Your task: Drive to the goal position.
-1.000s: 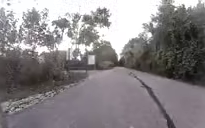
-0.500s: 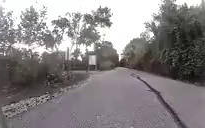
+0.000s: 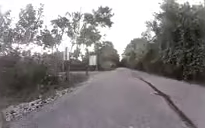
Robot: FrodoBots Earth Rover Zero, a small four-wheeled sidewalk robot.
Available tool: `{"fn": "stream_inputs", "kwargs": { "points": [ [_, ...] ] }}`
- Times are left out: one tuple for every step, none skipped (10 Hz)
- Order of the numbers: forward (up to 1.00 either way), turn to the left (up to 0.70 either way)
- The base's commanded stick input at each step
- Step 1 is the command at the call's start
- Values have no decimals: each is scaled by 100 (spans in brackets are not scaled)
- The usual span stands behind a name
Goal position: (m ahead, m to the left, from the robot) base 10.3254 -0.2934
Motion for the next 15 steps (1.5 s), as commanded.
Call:
{"fn": "stream_inputs", "kwargs": {
  "points": [
    [70, -1],
    [70, -1],
    [70, 0],
    [70, 0],
    [70, 0],
    [70, 0],
    [70, 0],
    [70, 0],
    [70, 0],
    [70, 0],
    [70, 0],
    [70, 0],
    [70, 0],
    [70, 0],
    [70, 0]
  ]
}}
